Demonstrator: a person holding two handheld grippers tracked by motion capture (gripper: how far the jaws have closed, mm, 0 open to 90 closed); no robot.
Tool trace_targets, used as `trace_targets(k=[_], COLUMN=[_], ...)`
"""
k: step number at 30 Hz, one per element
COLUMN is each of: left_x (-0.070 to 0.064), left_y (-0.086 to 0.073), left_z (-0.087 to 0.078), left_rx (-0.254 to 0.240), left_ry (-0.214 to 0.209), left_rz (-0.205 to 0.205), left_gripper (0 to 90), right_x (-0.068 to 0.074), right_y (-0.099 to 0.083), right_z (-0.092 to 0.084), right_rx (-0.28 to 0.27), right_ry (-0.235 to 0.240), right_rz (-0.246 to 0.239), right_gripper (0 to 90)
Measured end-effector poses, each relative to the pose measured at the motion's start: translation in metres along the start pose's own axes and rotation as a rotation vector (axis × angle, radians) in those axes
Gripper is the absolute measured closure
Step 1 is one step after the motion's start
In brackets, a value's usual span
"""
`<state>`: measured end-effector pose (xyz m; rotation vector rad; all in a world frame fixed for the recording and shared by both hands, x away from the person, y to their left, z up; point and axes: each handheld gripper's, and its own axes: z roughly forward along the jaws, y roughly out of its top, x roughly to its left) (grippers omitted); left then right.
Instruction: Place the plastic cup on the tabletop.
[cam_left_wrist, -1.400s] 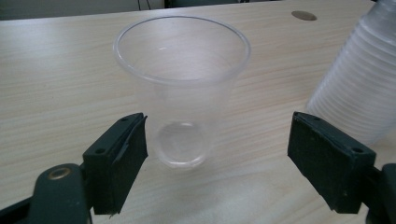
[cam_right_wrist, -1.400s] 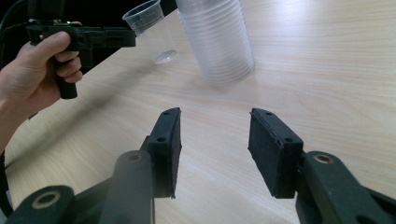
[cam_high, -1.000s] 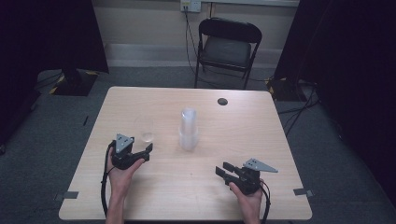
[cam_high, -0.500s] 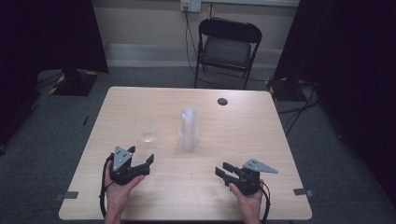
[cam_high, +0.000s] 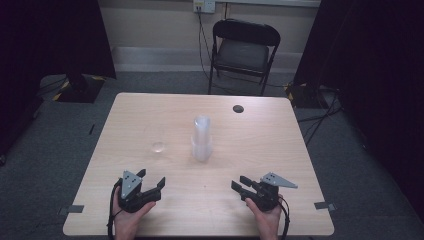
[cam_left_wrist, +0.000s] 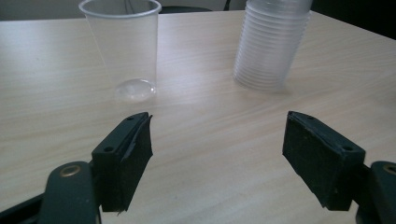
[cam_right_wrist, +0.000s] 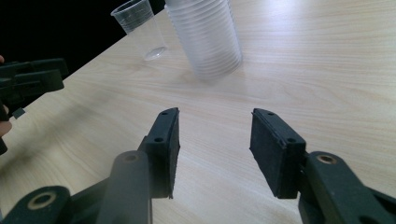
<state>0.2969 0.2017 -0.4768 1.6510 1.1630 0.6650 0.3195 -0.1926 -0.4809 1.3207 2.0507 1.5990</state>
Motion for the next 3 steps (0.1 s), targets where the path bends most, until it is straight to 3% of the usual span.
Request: trace_targets(k=[3], left_x=[0.0017], left_y=[-0.0022], left_z=[-0.0003], left_rx=[-0.012], left_ry=[-0.009], left_rz=[-0.021], left_gripper=[23.7], right_x=[-0.0005], right_y=[0.0002], right_z=[0.0001], right_rx=[0.001], right_ry=[-0.007], right_rz=[0.004], right_gripper=[49.8])
